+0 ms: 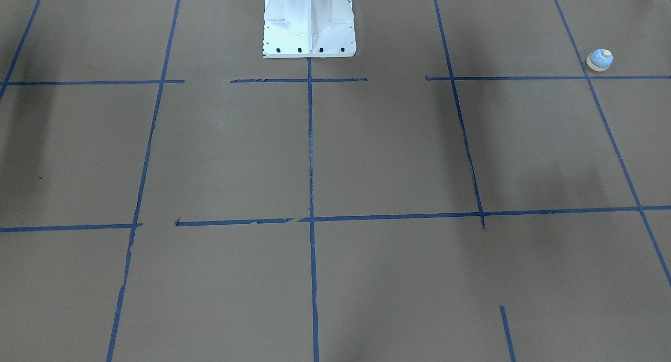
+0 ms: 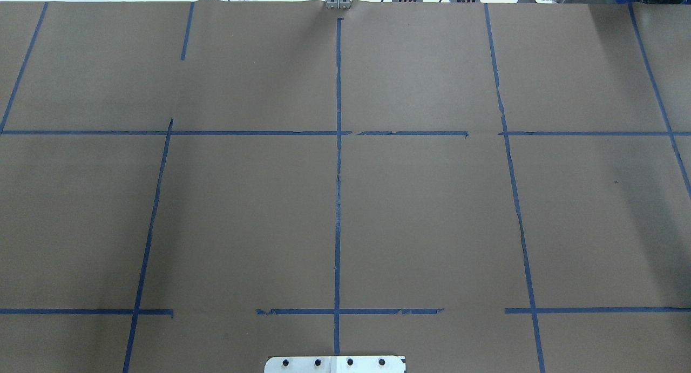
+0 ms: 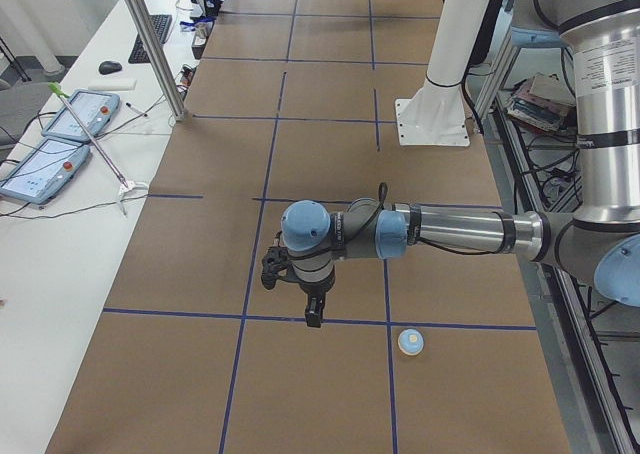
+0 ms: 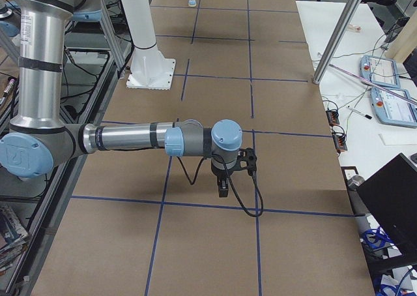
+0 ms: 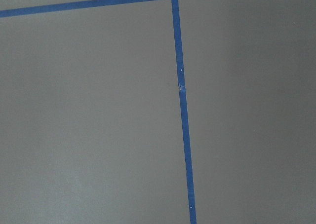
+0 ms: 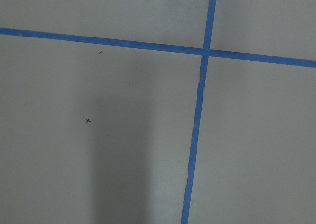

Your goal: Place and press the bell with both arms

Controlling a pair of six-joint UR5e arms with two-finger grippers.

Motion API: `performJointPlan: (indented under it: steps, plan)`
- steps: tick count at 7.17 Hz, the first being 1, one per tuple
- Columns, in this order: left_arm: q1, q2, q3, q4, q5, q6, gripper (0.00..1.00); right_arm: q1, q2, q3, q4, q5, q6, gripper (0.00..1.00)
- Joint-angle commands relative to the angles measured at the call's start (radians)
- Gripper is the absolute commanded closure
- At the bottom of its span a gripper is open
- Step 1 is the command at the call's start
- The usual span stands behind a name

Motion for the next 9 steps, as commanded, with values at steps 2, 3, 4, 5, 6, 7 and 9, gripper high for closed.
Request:
performJointPlan:
  steps: [2,3,4,5,6,7,9]
  plan:
    - [-0.001,0.003,-0.017,0.002,-0.005,0.003,0.0,-0.001,0.0,0.012,0.002,0.001,-0.001,0.0]
    - [-0.001,-0.004,-0.017,0.003,-0.004,-0.003,0.0,-0.001,0.0,0.017,0.002,0.003,-0.001,0.0]
    - [-0.001,-0.003,-0.008,0.003,-0.01,-0.005,0.0,-0.008,0.003,0.018,0.002,0.003,-0.001,0.0]
    - [-0.004,0.014,-0.05,0.008,-0.014,-0.006,0.0,-0.01,0.001,0.014,0.002,-0.002,-0.004,0.0]
    - [-0.001,0.026,-0.048,0.005,-0.01,-0.006,0.0,-0.022,0.001,0.008,-0.001,-0.013,-0.005,0.0]
    - [-0.003,0.033,-0.052,-0.006,-0.028,-0.005,0.0,-0.024,0.001,0.014,-0.002,-0.048,-0.004,0.0]
    - [-0.001,0.031,-0.058,-0.009,-0.03,-0.003,0.0,-0.024,-0.008,0.006,-0.002,-0.024,-0.002,0.0]
